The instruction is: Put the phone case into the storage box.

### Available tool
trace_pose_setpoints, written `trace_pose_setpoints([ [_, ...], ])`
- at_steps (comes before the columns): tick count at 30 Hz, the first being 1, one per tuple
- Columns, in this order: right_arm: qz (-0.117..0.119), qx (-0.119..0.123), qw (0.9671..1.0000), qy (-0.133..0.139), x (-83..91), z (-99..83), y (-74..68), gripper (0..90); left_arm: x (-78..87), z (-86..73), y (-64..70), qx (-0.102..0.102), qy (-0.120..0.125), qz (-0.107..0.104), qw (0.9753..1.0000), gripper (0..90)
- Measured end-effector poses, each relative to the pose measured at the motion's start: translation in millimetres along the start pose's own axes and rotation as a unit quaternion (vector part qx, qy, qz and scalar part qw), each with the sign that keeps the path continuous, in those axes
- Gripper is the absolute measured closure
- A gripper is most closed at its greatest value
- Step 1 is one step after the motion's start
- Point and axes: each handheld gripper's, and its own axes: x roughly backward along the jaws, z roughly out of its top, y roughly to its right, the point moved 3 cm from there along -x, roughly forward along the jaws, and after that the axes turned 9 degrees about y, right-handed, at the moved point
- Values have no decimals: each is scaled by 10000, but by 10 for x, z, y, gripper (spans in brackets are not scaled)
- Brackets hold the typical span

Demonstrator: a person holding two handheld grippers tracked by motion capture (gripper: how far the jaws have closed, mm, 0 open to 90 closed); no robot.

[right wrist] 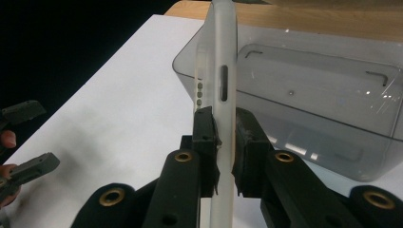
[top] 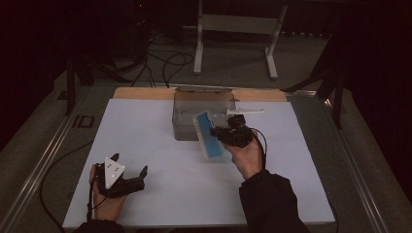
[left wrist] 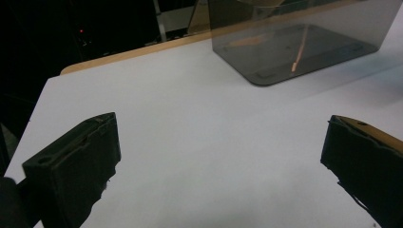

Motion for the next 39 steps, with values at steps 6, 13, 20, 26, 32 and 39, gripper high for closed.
trace_pose_setpoints([
  [6, -14, -25, 10000, -9, -12, 59, 16, 811, -7, -2, 20, -14, -7, -28, 10000, 1],
  [13, -53, -19, 10000, 9, -21, 121, 20, 811, -9, -1, 33, -44, -18, -43, 10000, 1],
  [20, -98, -26, 9999, 19, -28, 180, 39, 810, -9, -1, 34, -43, -19, -40, 10000, 1],
  [26, -120, -49, 9999, 31, -37, 233, 54, 811, -7, 1, 39, -32, -3, -47, 10000, 1],
  [32, -112, -27, 9999, 30, -54, 275, 57, 811, -4, 4, 42, -33, 26, -47, 10000, 1],
  [39, -148, -28, 9999, 26, -68, 319, 76, 811, -2, 6, 40, -19, 41, -54, 10000, 1],
])
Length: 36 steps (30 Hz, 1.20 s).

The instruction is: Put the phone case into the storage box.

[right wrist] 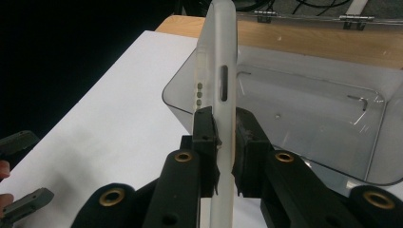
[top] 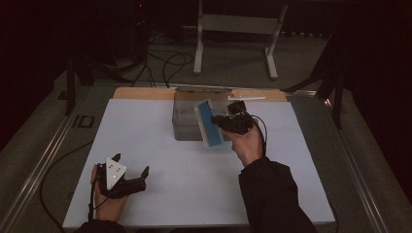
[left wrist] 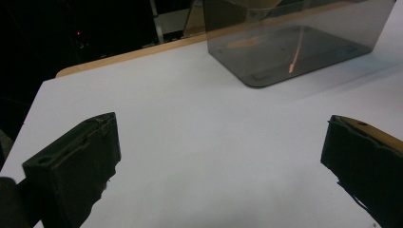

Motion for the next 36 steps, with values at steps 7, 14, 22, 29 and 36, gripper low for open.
trace_pose_setpoints([
  [7, -16, -16, 10000, 14, -6, 34, 8, 811, 0, 1, 1, 5, 6, 0, 10000, 1],
  [14, -65, -38, 10000, 23, -25, 92, 37, 811, 3, 3, 3, 9, 17, -1, 10000, 1],
  [22, -101, -84, 9999, 16, -47, 110, 81, 811, 6, 3, 4, 8, 17, 7, 10000, 1],
  [29, -182, -111, 9998, 21, -56, 135, 122, 811, 7, 4, 6, 12, 19, 5, 10000, 1],
  [36, -237, -110, 9997, 10, -66, 192, 137, 812, 9, 5, 3, 14, 22, 7, 10000, 1],
])
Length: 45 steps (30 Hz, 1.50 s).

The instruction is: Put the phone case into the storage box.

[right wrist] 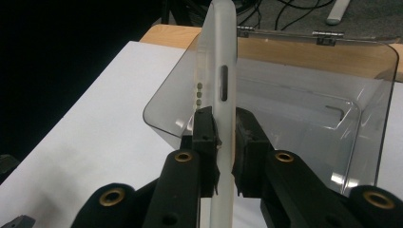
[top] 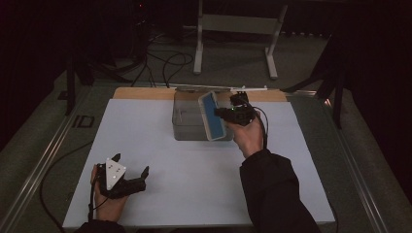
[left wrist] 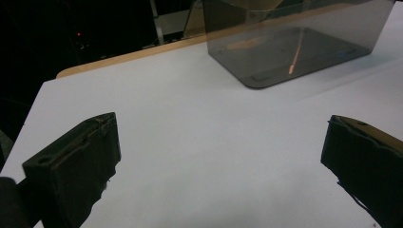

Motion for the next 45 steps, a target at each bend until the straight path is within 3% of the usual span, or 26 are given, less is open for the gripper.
trace_pose_setpoints([
  [45, -388, -177, 9991, -5, -142, 299, 186, 812, 23, 14, -4, 25, 43, -15, 10000, 1],
])
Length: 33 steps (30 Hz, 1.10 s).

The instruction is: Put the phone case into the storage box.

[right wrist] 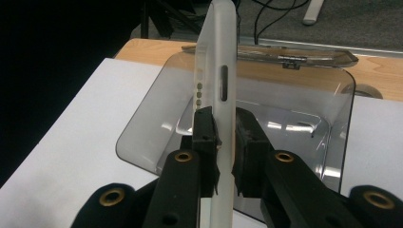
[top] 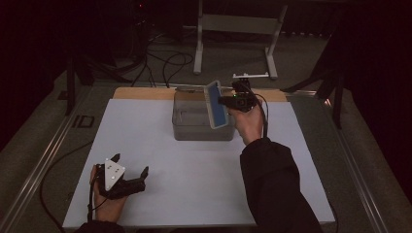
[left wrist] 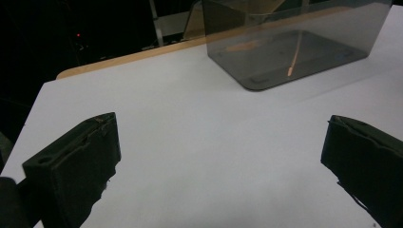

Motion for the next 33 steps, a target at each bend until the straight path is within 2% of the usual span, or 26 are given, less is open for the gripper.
trace_pose_setpoints([
  [21, -133, -104, 9999, 22, -98, 114, 75, 812, 75, 0, -20, 39, 39, 24, 10000, 1],
  [33, -200, -188, 9996, 45, -152, 151, 138, 812, 64, -3, -23, 54, 53, 28, 10000, 1],
])
